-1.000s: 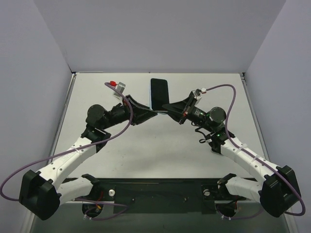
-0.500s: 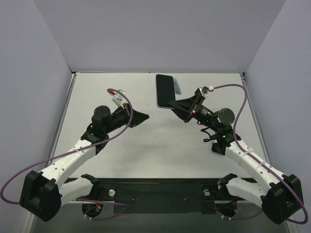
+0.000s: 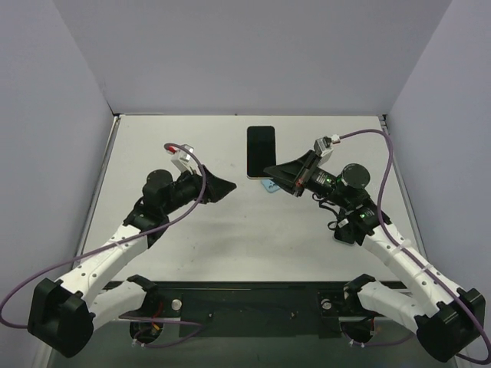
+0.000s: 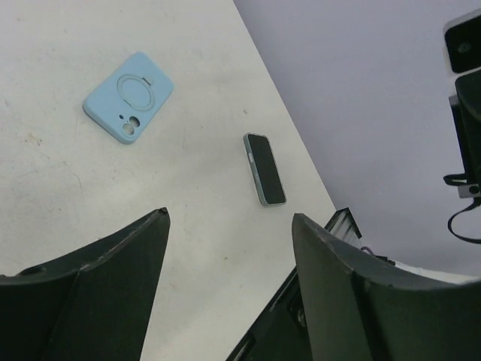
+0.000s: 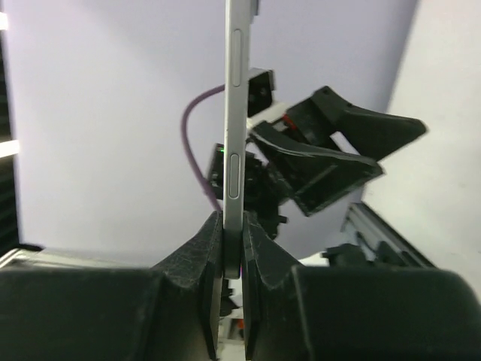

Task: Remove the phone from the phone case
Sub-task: Place the phone at the center of the board, then adjust the phone case at the center of the board.

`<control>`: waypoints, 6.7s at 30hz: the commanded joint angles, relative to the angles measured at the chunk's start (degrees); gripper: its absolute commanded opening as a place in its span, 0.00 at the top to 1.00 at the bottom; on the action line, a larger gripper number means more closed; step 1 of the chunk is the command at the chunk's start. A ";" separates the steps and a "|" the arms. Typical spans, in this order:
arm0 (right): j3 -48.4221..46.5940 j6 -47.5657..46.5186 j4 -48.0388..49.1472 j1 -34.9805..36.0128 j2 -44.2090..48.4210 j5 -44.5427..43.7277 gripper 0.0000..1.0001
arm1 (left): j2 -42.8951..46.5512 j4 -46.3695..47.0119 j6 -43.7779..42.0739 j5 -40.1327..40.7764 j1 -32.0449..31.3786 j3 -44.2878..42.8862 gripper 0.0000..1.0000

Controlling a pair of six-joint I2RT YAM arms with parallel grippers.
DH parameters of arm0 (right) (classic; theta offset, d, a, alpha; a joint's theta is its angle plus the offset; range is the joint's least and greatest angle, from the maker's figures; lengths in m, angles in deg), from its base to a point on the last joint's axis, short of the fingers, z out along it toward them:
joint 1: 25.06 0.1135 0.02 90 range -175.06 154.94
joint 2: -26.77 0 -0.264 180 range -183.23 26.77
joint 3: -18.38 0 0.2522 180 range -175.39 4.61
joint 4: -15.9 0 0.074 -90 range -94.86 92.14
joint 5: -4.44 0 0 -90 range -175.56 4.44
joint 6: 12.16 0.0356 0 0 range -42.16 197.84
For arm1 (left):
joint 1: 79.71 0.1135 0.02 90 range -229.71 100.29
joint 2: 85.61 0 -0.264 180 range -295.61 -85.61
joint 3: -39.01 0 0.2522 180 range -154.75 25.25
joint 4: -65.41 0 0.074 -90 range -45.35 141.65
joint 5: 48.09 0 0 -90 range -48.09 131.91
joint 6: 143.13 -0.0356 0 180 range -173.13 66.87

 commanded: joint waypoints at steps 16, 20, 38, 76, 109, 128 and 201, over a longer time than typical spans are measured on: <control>-13.21 -43.64 -34.85 -27.28 -16.73 -25.63 1.00 | -19.79 2.98 7.41 -2.28 -6.72 -6.70 0.27; -18.12 -42.86 -27.47 -34.93 -28.85 -23.19 1.00 | -17.95 0.26 4.86 -2.72 -7.25 -5.38 0.27; -68.30 -41.19 -29.13 -44.53 -76.96 -5.62 1.00 | -14.78 0.43 0.37 -7.11 -7.08 -2.48 0.27; -58.25 -61.59 -57.73 -30.13 -64.93 -25.92 0.18 | -16.01 4.74 6.25 -9.75 -7.08 -1.95 0.25; -32.91 -57.61 -40.90 -20.97 -60.98 -7.26 0.43 | -56.78 -9.94 8.83 2.39 1.88 -34.00 0.43; -44.51 -58.68 -46.53 -18.34 -66.60 -7.09 0.51 | -70.59 -11.26 9.95 -2.02 2.06 -50.64 0.51; 7.96 -31.10 -9.03 5.29 -24.93 -30.11 0.51 | -33.26 -22.06 0.29 1.58 2.66 -39.23 0.21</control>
